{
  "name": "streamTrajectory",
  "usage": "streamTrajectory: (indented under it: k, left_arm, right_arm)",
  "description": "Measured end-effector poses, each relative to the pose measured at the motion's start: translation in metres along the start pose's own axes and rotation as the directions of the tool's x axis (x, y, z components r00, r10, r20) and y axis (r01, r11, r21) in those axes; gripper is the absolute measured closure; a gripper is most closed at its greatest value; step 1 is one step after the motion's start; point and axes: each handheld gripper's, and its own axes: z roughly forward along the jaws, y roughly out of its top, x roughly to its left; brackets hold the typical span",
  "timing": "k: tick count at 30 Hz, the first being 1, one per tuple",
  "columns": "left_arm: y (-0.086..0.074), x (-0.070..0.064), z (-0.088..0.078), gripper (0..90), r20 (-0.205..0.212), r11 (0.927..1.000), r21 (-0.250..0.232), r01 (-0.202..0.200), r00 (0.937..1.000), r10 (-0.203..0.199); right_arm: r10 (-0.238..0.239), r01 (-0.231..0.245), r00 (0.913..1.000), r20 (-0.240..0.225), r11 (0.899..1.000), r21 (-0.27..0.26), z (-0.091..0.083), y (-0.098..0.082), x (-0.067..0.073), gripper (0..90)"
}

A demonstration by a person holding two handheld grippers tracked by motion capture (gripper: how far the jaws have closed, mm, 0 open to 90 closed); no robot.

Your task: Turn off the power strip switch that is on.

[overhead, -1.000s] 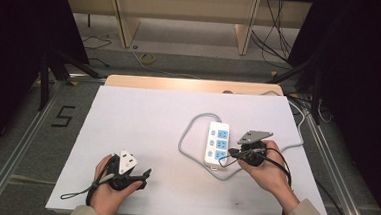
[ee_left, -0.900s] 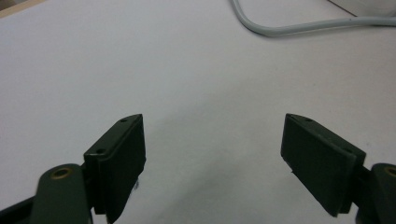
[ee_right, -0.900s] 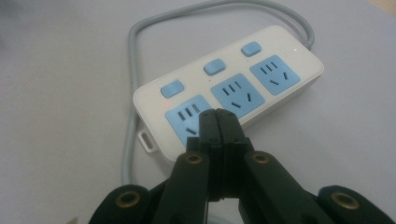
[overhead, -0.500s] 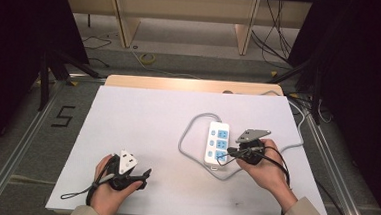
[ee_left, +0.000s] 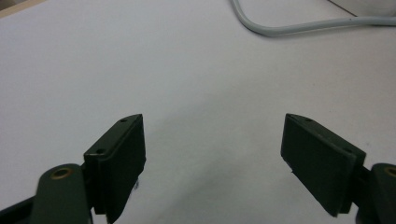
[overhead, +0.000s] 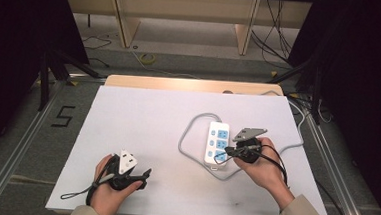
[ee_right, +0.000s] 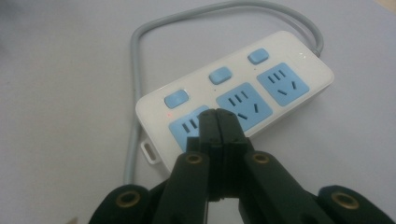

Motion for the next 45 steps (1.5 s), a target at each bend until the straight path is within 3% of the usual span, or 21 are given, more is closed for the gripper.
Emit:
streamTrajectory:
  k: [45]
  left_arm:
    - [0.000,0.000,0.000,21.9,0.001,1.0000,0.000,0.001,1.0000,-0.001]
  right_arm:
    - [-0.022,0.023,0.9993,-0.030,0.999,0.049,0.017,0.020,0.007,90.0]
